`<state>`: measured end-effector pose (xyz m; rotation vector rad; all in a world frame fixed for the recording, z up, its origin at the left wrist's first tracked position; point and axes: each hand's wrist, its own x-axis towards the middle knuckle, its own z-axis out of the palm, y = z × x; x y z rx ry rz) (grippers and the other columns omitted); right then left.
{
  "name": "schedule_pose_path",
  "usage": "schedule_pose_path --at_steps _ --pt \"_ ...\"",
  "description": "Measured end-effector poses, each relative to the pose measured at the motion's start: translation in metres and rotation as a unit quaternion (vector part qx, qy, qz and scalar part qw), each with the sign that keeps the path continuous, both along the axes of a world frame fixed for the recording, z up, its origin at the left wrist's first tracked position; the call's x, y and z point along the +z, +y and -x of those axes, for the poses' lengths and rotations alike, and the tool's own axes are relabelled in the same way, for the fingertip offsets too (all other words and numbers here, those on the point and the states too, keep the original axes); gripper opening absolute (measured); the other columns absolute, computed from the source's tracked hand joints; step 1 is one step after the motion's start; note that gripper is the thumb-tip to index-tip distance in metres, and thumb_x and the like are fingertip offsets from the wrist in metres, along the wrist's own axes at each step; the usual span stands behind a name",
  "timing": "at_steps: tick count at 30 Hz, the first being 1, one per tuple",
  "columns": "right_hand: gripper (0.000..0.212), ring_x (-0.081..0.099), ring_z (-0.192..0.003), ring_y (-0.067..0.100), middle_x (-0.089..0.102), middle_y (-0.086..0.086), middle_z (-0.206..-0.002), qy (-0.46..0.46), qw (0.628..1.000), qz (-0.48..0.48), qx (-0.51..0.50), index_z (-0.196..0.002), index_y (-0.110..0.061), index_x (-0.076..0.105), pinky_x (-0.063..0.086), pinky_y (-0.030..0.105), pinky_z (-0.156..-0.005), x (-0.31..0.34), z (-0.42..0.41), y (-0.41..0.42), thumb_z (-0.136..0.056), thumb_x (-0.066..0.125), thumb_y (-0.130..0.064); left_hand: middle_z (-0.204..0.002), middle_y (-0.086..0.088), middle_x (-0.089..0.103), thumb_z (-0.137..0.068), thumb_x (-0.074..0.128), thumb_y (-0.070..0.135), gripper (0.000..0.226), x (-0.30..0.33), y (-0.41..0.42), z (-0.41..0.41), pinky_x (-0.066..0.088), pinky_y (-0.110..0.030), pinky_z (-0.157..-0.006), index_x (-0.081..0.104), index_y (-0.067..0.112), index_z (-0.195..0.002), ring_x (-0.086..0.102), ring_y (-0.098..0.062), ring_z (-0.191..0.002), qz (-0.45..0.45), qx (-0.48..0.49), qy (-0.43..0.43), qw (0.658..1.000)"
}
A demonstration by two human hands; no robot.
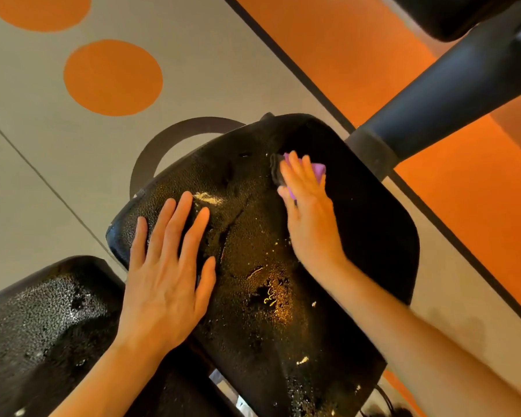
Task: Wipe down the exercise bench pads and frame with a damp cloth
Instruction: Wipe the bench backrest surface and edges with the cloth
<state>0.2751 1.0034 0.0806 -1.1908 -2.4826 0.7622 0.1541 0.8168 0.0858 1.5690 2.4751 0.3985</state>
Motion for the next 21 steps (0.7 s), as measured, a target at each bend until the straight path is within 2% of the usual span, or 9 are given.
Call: schedule_pose_path --at_steps 4,6,9,11,13,16,17,19,21 --pt "0.035 0.034 -0.137 0.028 0.044 0.012 -0.145 -0.037 0.988 -0.022 -0.148 -0.132 -0.005 0.051 0.018 0.038 -0.115 0.002 0.045 0.103 -0.101 0.036 -0.013 -0.165 -0.009 0.018 -0.098 0.036 0.04 0.063 -0.001 0.001 0.0 -0.001 -0.045 -0.126 0.03 0.015 -0.155 0.01 -0.027 -0.154 0.001 0.0 0.003 1.0" --pt "0.034 0.035 -0.136 0.028 0.045 0.012 -0.143 -0.061 0.98 -0.052 -0.183 -0.131 -0.006 0.051 0.018 0.04 -0.115 -0.002 0.058 0.09 -0.101 0.038 -0.013 -0.165 -0.009 0.018 -0.098 0.037 0.04 0.063 -0.002 0.002 0.0 -0.001 -0.045 -0.126 0.029 0.015 -0.155 0.01 -0.027 -0.154 0.0 -0.003 0.007 1.0" --pt "0.041 0.02 -0.146 0.024 0.033 0.011 -0.154 -0.005 1.0 -0.026 -0.015 -0.141 -0.006 0.043 0.013 0.04 -0.12 -0.004 0.033 0.017 -0.101 0.043 -0.012 -0.165 -0.01 0.019 -0.098 0.036 0.04 0.063 -0.002 -0.001 0.0 -0.001 -0.045 -0.126 0.031 0.014 -0.155 0.011 -0.027 -0.154 -0.003 -0.002 0.006 1.0" --pt "0.042 0.018 -0.146 0.016 0.032 0.007 -0.154 -0.008 0.999 -0.03 0.04 -0.142 -0.008 0.041 0.011 0.034 -0.121 -0.004 0.016 0.029 -0.1 0.045 -0.012 -0.165 -0.01 0.019 -0.098 0.036 0.04 0.063 -0.002 0.0 0.0 0.0 -0.046 -0.126 0.031 0.013 -0.154 0.011 -0.027 -0.154 -0.003 -0.002 0.008 1.0" --pt "0.039 0.025 -0.144 0.021 0.036 0.008 -0.152 -0.03 0.997 -0.033 -0.058 -0.14 -0.007 0.045 0.012 0.033 -0.12 -0.005 0.026 0.077 -0.102 0.041 -0.013 -0.165 -0.009 0.019 -0.098 0.036 0.04 0.063 -0.002 0.0 0.0 0.001 -0.047 -0.126 0.031 0.014 -0.155 0.011 -0.027 -0.154 -0.001 -0.002 0.007 1.0" --pt "0.031 0.039 -0.132 0.031 0.048 0.013 -0.137 -0.061 0.976 -0.044 -0.206 -0.126 -0.005 0.053 0.024 0.045 -0.114 -0.002 0.059 0.093 -0.099 0.039 -0.009 -0.165 -0.009 0.019 -0.098 0.036 0.04 0.062 -0.003 0.001 0.0 0.002 -0.048 -0.126 0.031 0.014 -0.155 0.012 -0.028 -0.154 -0.003 -0.001 0.011 1.0" --pt "0.03 0.041 -0.13 0.031 0.05 0.014 -0.134 -0.05 0.981 -0.068 -0.176 -0.125 -0.005 0.054 0.026 0.047 -0.113 -0.003 0.067 0.071 -0.097 0.042 -0.008 -0.165 -0.009 0.019 -0.098 0.036 0.04 0.062 -0.003 0.001 -0.001 0.002 -0.047 -0.126 0.031 0.014 -0.155 0.012 -0.028 -0.154 0.0 -0.003 0.013 1.0" --pt "0.035 0.038 -0.136 0.03 0.048 0.015 -0.14 -0.022 0.997 -0.079 -0.017 -0.13 -0.006 0.052 0.024 0.047 -0.118 -0.005 0.07 0.021 -0.096 0.048 -0.006 -0.165 -0.009 0.019 -0.098 0.035 0.041 0.062 -0.002 0.0 -0.001 0.001 -0.047 -0.126 0.031 0.014 -0.154 0.012 -0.028 -0.154 0.001 -0.003 0.012 1.0" --pt "0.04 0.027 -0.144 0.021 0.039 0.011 -0.15 -0.004 0.996 -0.043 0.079 -0.138 -0.007 0.047 0.014 0.036 -0.12 -0.003 0.053 0.02 -0.098 0.049 -0.009 -0.165 -0.009 0.019 -0.098 0.035 0.041 0.063 -0.002 0.0 -0.001 0.0 -0.046 -0.126 0.031 0.014 -0.154 0.012 -0.027 -0.154 0.004 -0.002 0.013 1.0"
